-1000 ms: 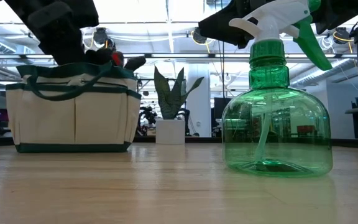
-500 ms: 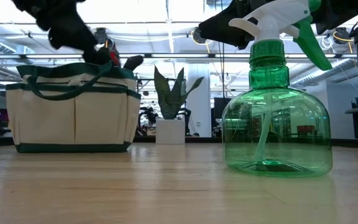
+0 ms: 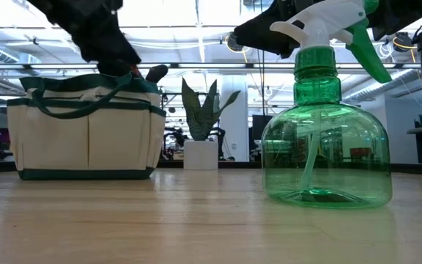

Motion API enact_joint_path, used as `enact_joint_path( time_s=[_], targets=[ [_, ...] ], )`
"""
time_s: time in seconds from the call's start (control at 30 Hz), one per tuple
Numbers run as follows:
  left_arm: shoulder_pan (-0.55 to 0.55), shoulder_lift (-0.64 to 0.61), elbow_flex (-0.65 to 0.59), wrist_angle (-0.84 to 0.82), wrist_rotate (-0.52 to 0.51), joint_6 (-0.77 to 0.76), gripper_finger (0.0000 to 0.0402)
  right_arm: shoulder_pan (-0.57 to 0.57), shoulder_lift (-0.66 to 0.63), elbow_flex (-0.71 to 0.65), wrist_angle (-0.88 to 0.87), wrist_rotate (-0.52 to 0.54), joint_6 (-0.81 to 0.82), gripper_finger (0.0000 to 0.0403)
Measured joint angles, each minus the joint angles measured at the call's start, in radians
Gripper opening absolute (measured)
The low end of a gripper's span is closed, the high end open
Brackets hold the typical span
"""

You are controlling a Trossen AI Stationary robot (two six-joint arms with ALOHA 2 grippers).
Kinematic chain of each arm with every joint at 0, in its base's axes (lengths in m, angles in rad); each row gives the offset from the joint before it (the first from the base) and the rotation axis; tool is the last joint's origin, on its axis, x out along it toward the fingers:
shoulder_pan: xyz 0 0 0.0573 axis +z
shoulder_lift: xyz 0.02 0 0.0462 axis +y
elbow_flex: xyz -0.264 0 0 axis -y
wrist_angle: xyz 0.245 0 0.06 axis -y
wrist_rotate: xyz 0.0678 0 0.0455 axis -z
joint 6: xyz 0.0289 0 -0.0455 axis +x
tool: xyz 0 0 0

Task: Pick & Place Garden tools in Gardening bag
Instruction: Put the red gloves into the white gardening bag

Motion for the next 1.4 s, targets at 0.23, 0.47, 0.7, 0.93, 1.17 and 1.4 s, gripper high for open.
enact_joint_path(
  time_s=[0.23, 0.47, 0.7, 0.93, 1.17, 1.4],
  targets=[
    [0.029, 0.043, 0.000, -0.001, 0.060, -0.016, 0.0141, 0.000, 0.000, 0.000, 0.000, 0.000, 0.000, 0.0167],
    [0.027, 0.039, 0.000, -0.005, 0.078, -0.013, 0.0015, 0.000, 0.000, 0.000, 0.000, 0.000, 0.000, 0.0167],
    [0.024, 0.040, 0.000, -0.017, 0.077, -0.014, 0.0009, 0.000, 0.000, 0.000, 0.000, 0.000, 0.000, 0.0167],
    [0.022, 0.039, 0.000, -0.085, 0.077, -0.067, 0.0005, 0.000, 0.000, 0.000, 0.000, 0.000, 0.000, 0.0167],
    [-0.012, 0.003, 0.000, -0.157, 0.080, -0.134, 0.0003, 0.000, 0.000, 0.000, -0.003, 0.000, 0.000, 0.0167],
    [-0.060, -0.073, 0.000, -0.243, 0.081, -0.201, 0.0003, 0.000, 0.000, 0.000, -0.009, 0.000, 0.000, 0.0167]
  ],
)
